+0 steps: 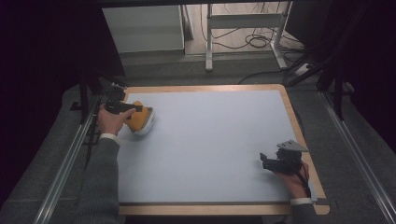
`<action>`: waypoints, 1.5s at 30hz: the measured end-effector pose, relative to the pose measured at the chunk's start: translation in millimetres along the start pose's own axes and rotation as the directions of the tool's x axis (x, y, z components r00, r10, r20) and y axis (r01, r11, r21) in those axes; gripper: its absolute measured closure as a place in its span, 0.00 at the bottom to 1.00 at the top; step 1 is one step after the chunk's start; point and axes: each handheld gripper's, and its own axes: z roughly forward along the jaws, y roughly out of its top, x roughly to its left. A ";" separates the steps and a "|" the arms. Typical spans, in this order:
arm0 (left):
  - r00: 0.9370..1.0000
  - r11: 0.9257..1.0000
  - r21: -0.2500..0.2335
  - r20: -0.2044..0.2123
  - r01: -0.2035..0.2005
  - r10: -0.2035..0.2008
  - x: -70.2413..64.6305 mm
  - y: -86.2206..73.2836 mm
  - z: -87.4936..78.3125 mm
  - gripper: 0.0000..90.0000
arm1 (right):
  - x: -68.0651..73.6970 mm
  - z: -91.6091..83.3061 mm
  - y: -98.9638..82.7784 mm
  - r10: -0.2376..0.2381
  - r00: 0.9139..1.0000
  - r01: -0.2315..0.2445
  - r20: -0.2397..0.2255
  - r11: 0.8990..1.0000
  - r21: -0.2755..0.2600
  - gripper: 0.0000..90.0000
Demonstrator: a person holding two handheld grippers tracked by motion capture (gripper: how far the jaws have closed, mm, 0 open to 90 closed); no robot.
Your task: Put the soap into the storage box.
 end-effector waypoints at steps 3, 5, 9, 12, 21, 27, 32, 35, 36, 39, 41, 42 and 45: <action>1.000 1.000 -0.006 0.016 -0.018 0.018 -4.7 -0.6 -3.2 0.34 | 0.2 0.0 0.0 0.000 1.000 0.000 0.000 1.000 0.000 0.08; 0.999 0.999 -0.006 0.025 -0.034 0.034 -8.9 -1.5 -5.2 0.34 | -0.4 -0.1 0.0 0.001 1.000 -0.001 0.000 1.000 -0.001 0.08; 0.997 0.998 -0.025 0.055 -0.060 0.062 -16.8 -6.2 -10.2 0.33 | -1.2 -0.8 -0.2 0.007 1.000 -0.007 0.001 1.000 -0.002 0.08; 0.994 0.996 -0.039 0.074 -0.077 0.080 -21.9 -10.9 -13.9 0.34 | -1.7 -1.1 -0.3 0.009 1.000 -0.009 0.002 1.000 -0.003 0.08; 0.981 0.991 -0.064 0.143 -0.121 0.129 -36.1 -27.8 -24.4 0.34 | -0.8 -1.2 0.4 0.002 1.000 -0.002 0.003 1.000 -0.006 0.08; 0.971 0.985 -0.066 0.166 -0.162 0.171 -47.9 -42.2 -27.3 0.35 | 1.0 -0.4 1.8 -0.002 1.000 0.002 0.001 1.000 -0.005 0.08; 0.963 0.980 -0.071 0.190 -0.183 0.194 -58.2 -59.3 -28.4 0.34 | 1.6 0.5 2.6 -0.004 1.000 0.004 0.000 1.000 -0.005 0.08; 0.954 0.978 -0.079 0.217 -0.194 0.207 -62.6 -72.6 -29.1 0.34 | 2.6 0.2 3.2 -0.009 1.000 0.009 -0.006 1.000 -0.011 0.08; 0.950 0.977 -0.080 0.229 -0.198 0.212 -64.2 -78.2 -29.7 0.34 | 2.9 -0.5 3.4 -0.011 1.000 0.011 -0.008 1.000 -0.014 0.08; 0.944 0.975 -0.085 0.248 -0.205 0.220 -67.0 -94.1 -29.9 0.34 | 2.9 -1.4 3.7 -0.013 1.000 0.013 -0.012 1.000 -0.023 0.08; 0.938 0.974 -0.081 0.263 -0.211 0.225 -68.9 -106.0 -29.0 0.34 | 2.5 -1.4 3.7 -0.014 1.000 0.013 -0.012 1.000 -0.023 0.08; 0.937 0.973 -0.076 0.265 -0.217 0.229 -69.8 -110.8 -28.7 0.34 | 2.0 -1.7 3.9 -0.012 1.000 0.012 -0.011 1.000 -0.026 0.08; 0.934 0.973 -0.070 0.274 -0.218 0.229 -71.1 -123.3 -28.2 0.34 | 0.5 -3.7 5.0 -0.010 1.000 0.009 -0.003 0.999 -0.031 0.08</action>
